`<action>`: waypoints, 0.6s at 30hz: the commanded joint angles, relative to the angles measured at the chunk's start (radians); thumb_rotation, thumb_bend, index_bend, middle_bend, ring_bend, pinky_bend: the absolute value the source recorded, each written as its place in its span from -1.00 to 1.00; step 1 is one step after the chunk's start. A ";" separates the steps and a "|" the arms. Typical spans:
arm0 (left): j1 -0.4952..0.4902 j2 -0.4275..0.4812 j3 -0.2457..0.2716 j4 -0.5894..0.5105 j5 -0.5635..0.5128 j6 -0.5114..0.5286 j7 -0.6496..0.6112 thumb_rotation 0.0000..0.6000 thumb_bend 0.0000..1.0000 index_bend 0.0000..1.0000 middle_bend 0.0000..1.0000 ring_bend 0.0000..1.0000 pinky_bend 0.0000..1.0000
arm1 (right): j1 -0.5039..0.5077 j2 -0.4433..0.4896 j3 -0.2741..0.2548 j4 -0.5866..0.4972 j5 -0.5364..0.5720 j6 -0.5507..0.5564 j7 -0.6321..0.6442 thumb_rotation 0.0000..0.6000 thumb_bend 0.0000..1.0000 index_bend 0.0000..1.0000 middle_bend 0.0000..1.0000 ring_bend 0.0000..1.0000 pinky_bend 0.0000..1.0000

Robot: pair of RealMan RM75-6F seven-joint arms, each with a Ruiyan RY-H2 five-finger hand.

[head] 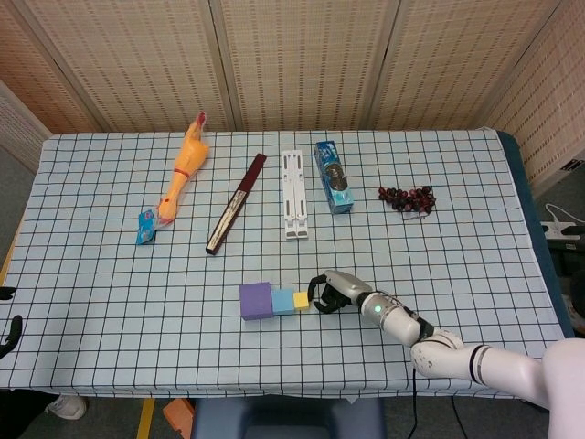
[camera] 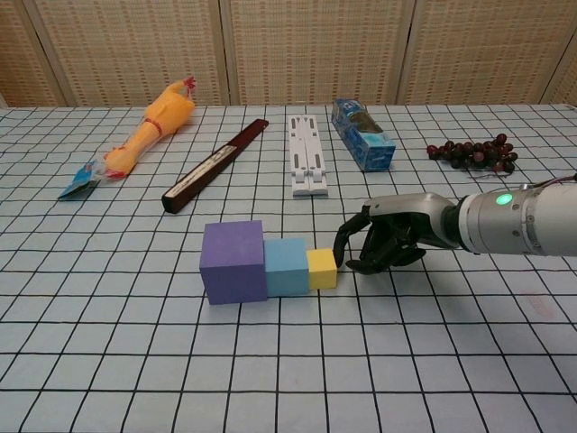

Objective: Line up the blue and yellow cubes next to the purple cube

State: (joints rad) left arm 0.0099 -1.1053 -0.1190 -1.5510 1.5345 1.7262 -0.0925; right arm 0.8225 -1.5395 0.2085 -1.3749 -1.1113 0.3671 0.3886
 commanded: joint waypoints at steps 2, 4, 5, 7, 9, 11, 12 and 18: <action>0.000 0.000 0.000 0.000 0.001 0.001 0.000 1.00 -0.17 -0.33 -0.20 -0.35 -0.17 | 0.000 -0.001 0.003 0.003 -0.008 -0.004 0.007 1.00 -0.21 -0.05 0.90 1.00 1.00; 0.000 0.000 0.000 0.000 0.001 0.000 -0.001 1.00 -0.17 -0.33 -0.20 -0.35 -0.17 | 0.001 -0.005 0.006 0.007 -0.014 -0.008 0.016 1.00 -0.21 -0.05 0.90 1.00 1.00; 0.000 0.000 0.000 0.001 0.000 0.000 -0.001 1.00 -0.17 -0.33 -0.20 -0.35 -0.17 | 0.000 -0.005 0.005 0.008 -0.020 -0.010 0.018 1.00 -0.21 -0.06 0.90 1.00 1.00; 0.000 0.001 0.000 0.001 0.000 0.000 -0.001 1.00 -0.17 -0.33 -0.20 -0.35 -0.17 | -0.003 0.000 0.002 0.006 -0.033 -0.008 0.018 1.00 -0.21 -0.07 0.90 1.00 1.00; 0.000 0.001 0.001 0.002 0.002 -0.001 -0.001 1.00 -0.17 -0.33 -0.20 -0.35 -0.17 | -0.016 0.019 -0.006 -0.008 -0.057 0.010 0.013 1.00 -0.21 -0.13 0.90 1.00 1.00; 0.000 0.001 0.003 0.003 0.005 -0.001 -0.002 1.00 -0.17 -0.33 -0.20 -0.35 -0.17 | -0.043 0.063 -0.020 -0.046 -0.092 0.049 0.001 1.00 -0.27 -0.17 0.90 1.00 1.00; -0.001 0.001 0.003 0.003 0.005 -0.002 -0.001 1.00 -0.17 -0.33 -0.20 -0.35 -0.17 | -0.060 0.091 -0.026 -0.072 -0.107 0.074 -0.002 1.00 -0.33 -0.18 0.90 0.99 1.00; -0.012 -0.004 0.010 0.002 0.006 -0.028 0.026 1.00 -0.17 -0.33 -0.20 -0.35 -0.17 | -0.230 0.338 -0.091 -0.275 -0.219 0.317 -0.043 1.00 -0.58 -0.19 0.66 0.69 0.95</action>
State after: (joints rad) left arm 0.0009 -1.1076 -0.1109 -1.5480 1.5408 1.7029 -0.0706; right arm 0.6859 -1.3202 0.1614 -1.5519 -1.2649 0.5585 0.3816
